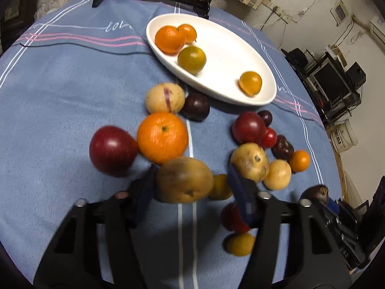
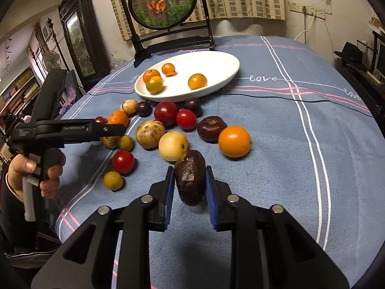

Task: Organize fruits
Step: 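Grasp the dark purple fruit with the right tool while the left tool grasps a brown potato-like fruit, then carry both fruits onto the white plate and open both tools, then withdraw both tools from the plate back toward the fruits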

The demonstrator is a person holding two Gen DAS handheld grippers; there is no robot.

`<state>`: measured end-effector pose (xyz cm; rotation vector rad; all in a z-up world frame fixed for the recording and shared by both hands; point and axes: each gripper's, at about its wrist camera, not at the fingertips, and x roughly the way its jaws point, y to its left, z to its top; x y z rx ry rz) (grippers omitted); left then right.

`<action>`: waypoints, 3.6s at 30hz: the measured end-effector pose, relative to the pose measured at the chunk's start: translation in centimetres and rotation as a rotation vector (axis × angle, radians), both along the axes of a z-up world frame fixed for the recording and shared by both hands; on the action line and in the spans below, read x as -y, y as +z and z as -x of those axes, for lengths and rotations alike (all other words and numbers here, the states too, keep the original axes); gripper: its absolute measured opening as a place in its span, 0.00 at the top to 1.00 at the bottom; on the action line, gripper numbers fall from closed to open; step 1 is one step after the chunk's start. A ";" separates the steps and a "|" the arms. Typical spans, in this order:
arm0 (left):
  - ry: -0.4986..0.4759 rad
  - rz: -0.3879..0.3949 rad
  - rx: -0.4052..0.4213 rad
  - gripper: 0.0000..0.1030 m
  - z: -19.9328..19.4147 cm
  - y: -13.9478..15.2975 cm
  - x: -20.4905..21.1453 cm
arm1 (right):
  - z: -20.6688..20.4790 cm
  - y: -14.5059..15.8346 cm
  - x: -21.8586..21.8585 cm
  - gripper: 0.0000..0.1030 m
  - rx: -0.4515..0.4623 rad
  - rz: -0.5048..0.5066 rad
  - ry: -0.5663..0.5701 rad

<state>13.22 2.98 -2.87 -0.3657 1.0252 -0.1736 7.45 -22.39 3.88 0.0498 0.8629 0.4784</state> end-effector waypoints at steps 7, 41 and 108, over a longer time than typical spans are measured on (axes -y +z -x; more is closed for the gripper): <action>-0.030 -0.074 -0.002 0.57 0.9 0.4 0.6 | 0.1 0.2 0.1 0.76 0.003 -0.014 -0.001; -0.046 -0.194 0.133 0.56 -14.2 7.1 2.7 | -17.4 3.0 -8.4 0.76 0.104 0.183 0.038; -0.005 -0.403 0.098 0.06 3.5 1.1 -2.2 | -0.7 -1.7 -0.1 0.46 -0.043 0.038 -0.127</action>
